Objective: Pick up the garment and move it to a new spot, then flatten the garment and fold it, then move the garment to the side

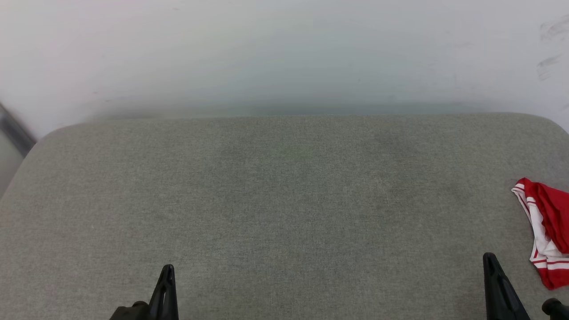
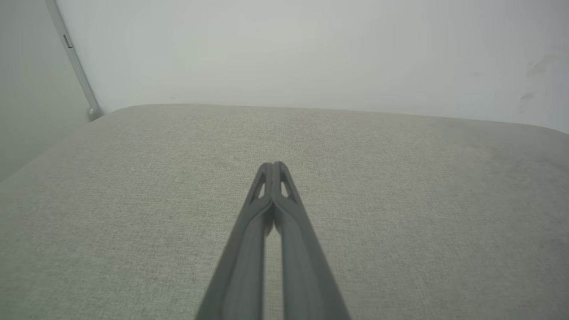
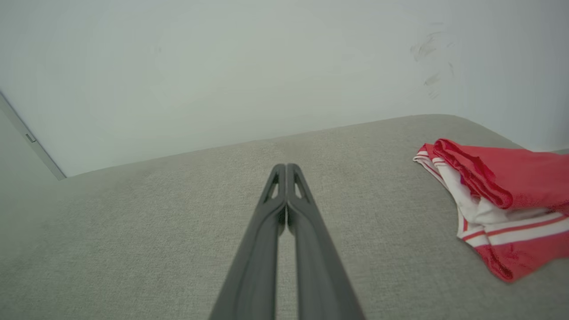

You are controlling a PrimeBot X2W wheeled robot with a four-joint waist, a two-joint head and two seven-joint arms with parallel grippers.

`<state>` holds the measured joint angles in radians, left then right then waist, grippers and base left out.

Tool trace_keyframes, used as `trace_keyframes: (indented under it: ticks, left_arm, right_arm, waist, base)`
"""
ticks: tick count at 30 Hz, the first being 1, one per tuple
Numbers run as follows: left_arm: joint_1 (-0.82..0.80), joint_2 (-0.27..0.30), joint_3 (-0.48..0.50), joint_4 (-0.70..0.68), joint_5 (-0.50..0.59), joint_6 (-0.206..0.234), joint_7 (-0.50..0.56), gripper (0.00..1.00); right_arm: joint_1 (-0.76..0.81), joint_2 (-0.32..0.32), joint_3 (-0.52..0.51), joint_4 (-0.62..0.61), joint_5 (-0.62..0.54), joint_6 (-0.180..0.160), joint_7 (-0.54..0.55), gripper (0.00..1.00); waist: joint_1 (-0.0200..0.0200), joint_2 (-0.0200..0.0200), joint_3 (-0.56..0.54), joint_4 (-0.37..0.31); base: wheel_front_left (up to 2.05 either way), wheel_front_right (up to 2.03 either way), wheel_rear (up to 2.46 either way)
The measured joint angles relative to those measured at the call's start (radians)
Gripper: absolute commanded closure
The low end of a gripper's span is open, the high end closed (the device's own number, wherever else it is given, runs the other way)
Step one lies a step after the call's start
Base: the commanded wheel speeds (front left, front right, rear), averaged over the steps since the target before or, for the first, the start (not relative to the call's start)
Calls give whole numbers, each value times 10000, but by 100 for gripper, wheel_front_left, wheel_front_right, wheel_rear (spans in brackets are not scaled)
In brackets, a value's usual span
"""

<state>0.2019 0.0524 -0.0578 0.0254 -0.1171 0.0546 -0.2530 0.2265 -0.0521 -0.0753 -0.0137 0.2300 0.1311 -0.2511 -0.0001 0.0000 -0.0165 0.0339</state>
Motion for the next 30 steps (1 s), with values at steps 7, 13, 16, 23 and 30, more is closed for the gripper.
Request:
trace_keyframes:
  ticks: [7, 13, 16, 23, 30]
  left_arm:
    - [-123, 56, 23, 192, -1561, -151, 267, 100]
    - [-405, 107, 48, 412, -2784, -303, 483, 100]
    - [-517, 140, 67, 491, -3358, -387, 579, 100]
    - [-781, 226, 128, 717, -4621, -548, 805, 100]
    - [-1030, 268, 215, 874, -5781, -663, 1009, 100]
  right_arm:
    - [-205, -25, 75, 261, 1448, 0, 259, 100]
    - [-445, -67, 130, 474, 2556, 0, 477, 100]
    - [-573, -88, 151, 554, 3087, 0, 591, 100]
    - [-852, -132, 184, 763, 4251, 0, 819, 100]
    - [-1095, -169, 199, 930, 5325, 0, 1062, 100]
  waist:
    - [0, 0, 12, -20]
    - [1, 0, 20, -36]
    - [1, 0, 25, -45]
    - [1, 0, 36, -63]
    - [1, 0, 47, -82]
  base:
    - [0, 0, 0]
    - [0, 0, 0]
    - [0, 0, 0]
    - [0, 0, 0]
    - [0, 0, 0]
